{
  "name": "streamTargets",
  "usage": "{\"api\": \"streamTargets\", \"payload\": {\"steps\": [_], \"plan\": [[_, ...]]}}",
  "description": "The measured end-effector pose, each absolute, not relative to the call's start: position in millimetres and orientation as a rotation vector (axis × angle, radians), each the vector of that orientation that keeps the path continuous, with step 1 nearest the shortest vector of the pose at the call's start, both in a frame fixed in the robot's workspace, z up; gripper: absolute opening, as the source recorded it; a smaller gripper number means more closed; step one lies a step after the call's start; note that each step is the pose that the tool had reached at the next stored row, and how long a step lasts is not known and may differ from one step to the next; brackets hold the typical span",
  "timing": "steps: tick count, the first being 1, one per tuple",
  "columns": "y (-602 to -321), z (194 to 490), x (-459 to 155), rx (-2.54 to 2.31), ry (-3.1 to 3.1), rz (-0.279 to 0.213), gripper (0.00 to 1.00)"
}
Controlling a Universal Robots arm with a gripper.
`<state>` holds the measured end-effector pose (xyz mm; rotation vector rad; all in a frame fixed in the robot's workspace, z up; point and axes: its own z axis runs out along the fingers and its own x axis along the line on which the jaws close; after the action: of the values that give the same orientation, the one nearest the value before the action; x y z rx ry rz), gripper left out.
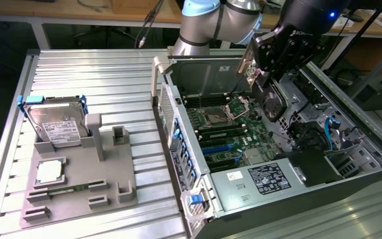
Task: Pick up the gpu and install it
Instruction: 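Pick up the gpu and move the gpu toward the slot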
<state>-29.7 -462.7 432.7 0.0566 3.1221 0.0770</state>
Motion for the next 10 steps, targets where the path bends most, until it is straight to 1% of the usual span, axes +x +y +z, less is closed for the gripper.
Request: {"api": "streamTargets", "payload": {"steps": [10], "plan": [[-462.7,432.7,-19.8,0.057,3.122,0.077,0.27]]}}
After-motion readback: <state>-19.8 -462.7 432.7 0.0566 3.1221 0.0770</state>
